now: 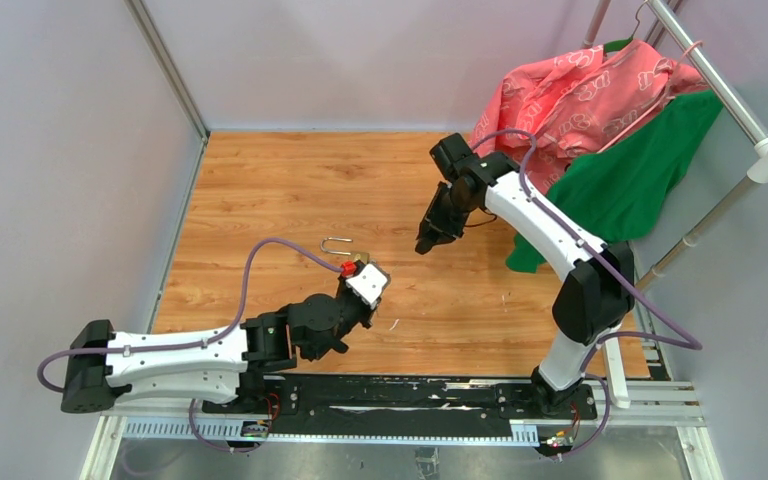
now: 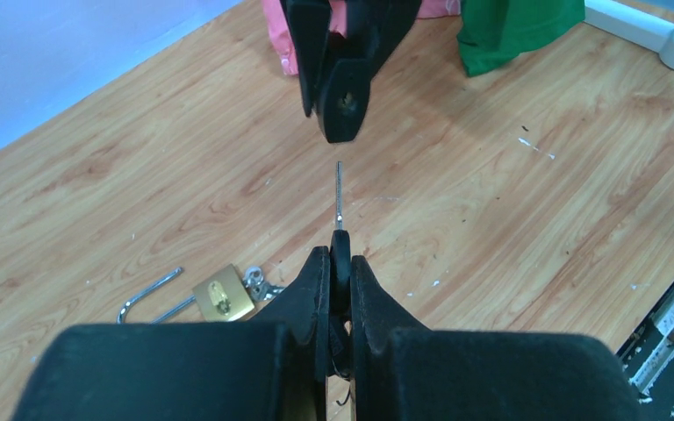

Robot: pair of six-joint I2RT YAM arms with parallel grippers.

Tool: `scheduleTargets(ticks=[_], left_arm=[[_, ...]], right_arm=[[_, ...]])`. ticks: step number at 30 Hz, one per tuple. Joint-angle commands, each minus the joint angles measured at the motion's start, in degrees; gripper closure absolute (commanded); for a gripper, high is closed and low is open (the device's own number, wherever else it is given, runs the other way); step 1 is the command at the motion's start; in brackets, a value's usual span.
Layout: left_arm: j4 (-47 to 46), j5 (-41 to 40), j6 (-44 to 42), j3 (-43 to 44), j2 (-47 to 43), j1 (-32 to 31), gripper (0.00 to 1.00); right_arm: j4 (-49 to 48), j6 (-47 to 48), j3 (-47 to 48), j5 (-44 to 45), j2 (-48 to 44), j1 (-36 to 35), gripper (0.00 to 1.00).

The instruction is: Unlock with the key

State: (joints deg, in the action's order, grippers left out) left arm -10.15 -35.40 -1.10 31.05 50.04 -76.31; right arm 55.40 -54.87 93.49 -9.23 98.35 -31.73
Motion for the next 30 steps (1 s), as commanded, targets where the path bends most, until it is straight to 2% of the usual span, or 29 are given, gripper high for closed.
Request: scheduleTargets(ticks=[1, 12, 30], left_arm=[[-0.1, -1.7, 0.7, 3.5, 4.1, -0.3, 1.00], [-0.1, -2.0, 6.1, 8.8, 13.5, -0.3, 1.00], [1.1, 0.2, 9.9, 14.2, 20.0, -0.3, 1.00]], right_arm=[[11.6, -13.1, 0.1, -4.8, 0.4, 0.9, 1.00], [14.3, -20.4, -2.6, -3.2, -5.0, -0.3, 1.00], [15.1, -19.9, -1.3, 0.1, -5.1, -2.8, 1.00]])
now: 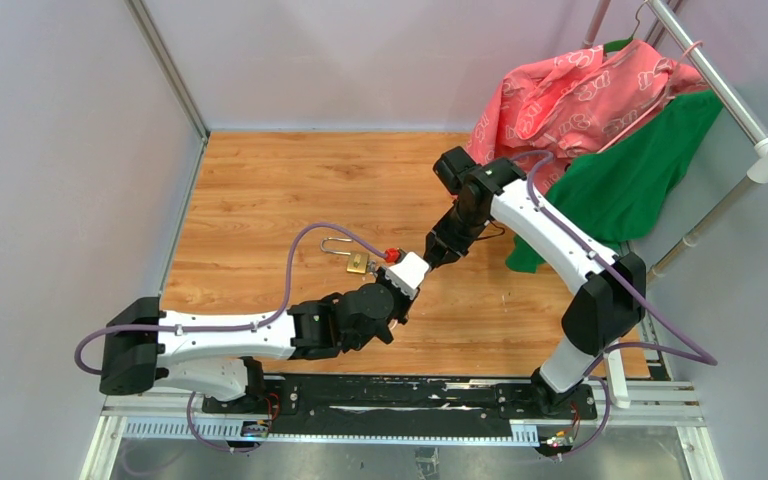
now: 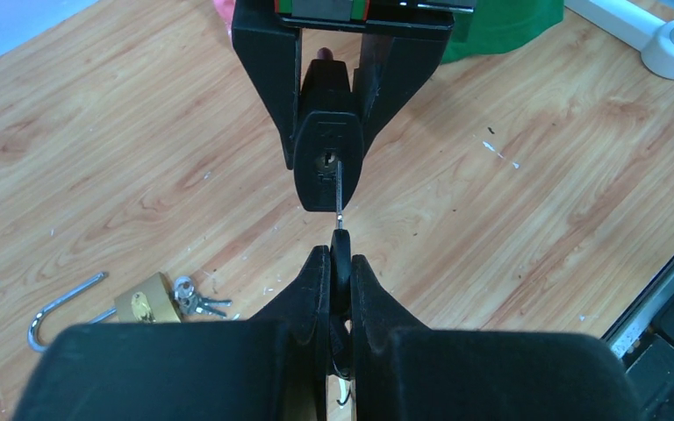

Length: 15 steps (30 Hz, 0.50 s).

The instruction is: Unlock with the key

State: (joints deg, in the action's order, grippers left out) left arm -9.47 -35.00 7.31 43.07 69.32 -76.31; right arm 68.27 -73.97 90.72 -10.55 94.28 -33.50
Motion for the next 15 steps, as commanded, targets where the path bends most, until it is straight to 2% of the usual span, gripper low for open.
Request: scheduleTargets(ticks=[1, 15], left_arm=[[0.4, -0.5, 1.5, 2.3, 1.0, -0.3, 1.00], [1.4, -2.9, 2.0, 3.7, 3.4, -0.2, 1.00]], right_arm=[[2.3, -0.5, 1.6, 1.4, -0.9, -1.2, 1.00], [2.7, 0.4, 3.5, 3.0, -0.5, -3.0, 1.00]])
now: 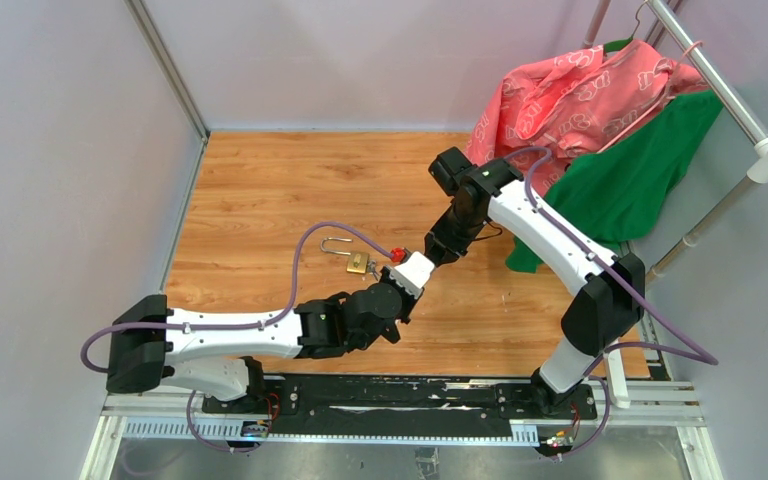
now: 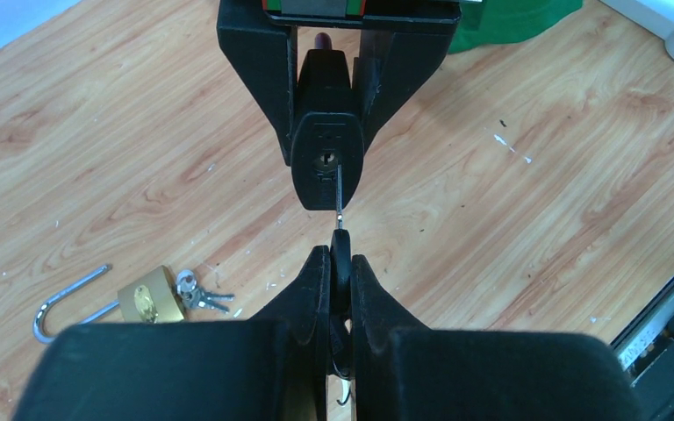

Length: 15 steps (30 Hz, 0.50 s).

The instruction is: Unlock with the key

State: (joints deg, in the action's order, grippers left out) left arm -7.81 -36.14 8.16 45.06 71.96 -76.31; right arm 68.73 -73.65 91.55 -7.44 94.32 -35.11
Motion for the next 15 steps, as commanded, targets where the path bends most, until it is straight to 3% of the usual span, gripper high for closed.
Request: scheduleTargets(ticks=[1, 15], left_arm=[[-0.3, -2.2, 1.3, 1.8, 0.9, -0.2, 1.00], [0.3, -3.9, 1.9, 1.8, 0.0, -0.2, 1.00]], right_arm=[[2.3, 0.1, 2.7, -0.2, -0.5, -1.5, 1.00], [2.5, 0.2, 2.7, 1.0, 0.0, -2.7, 1.00]])
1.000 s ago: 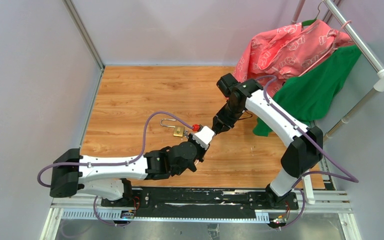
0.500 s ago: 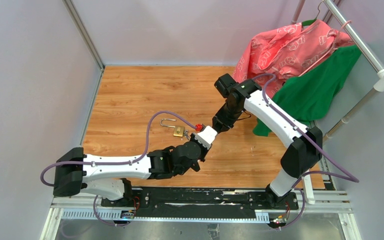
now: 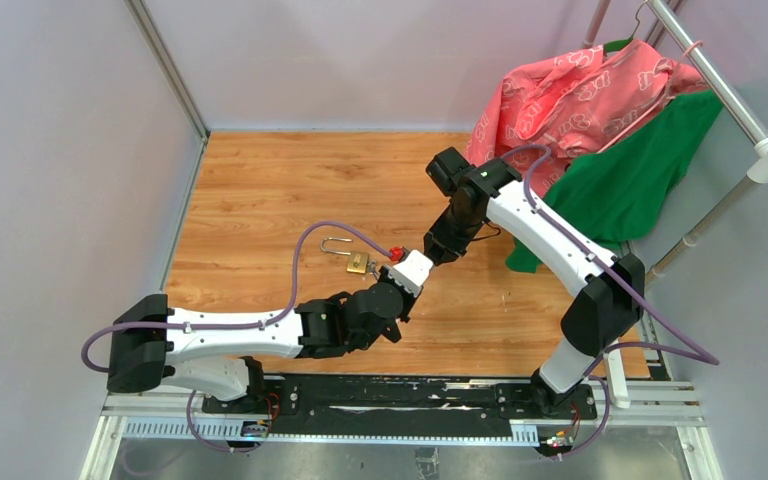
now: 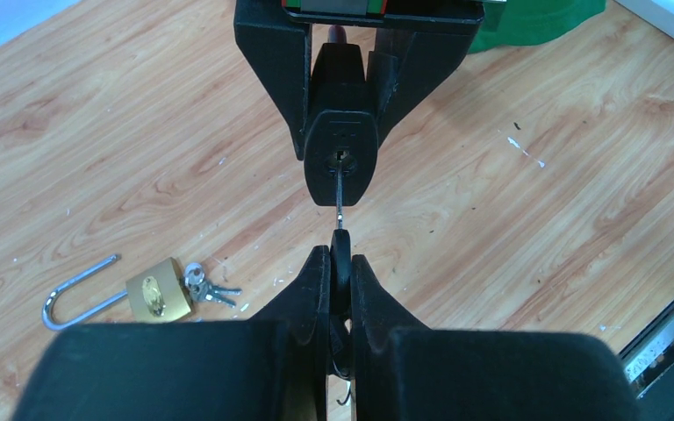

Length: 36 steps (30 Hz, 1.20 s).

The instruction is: Unlock with the key

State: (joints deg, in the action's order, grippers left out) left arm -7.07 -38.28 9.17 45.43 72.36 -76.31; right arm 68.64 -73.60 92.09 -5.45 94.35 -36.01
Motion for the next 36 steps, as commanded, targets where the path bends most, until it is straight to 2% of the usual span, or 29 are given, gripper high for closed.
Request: scheduleTargets(ticks=[1, 17, 36], left_arm=[[-0.4, -1.6, 0.9, 1.5, -0.3, -0.2, 1.00], [-0.9, 1.0, 2.1, 0.8, -2.2, -0.2, 1.00], [-0.8, -3.4, 3.6, 3.9, 2.1, -0.2, 1.00]], right_arm=[[2.6, 0.3, 2.3, -1.0, 0.0, -1.9, 1.00], [2.0, 0.0, 2.3, 0.1, 0.8, -2.5, 1.00], [1.3, -1.3, 1.2, -0.5, 0.4, -4.3, 1.00]])
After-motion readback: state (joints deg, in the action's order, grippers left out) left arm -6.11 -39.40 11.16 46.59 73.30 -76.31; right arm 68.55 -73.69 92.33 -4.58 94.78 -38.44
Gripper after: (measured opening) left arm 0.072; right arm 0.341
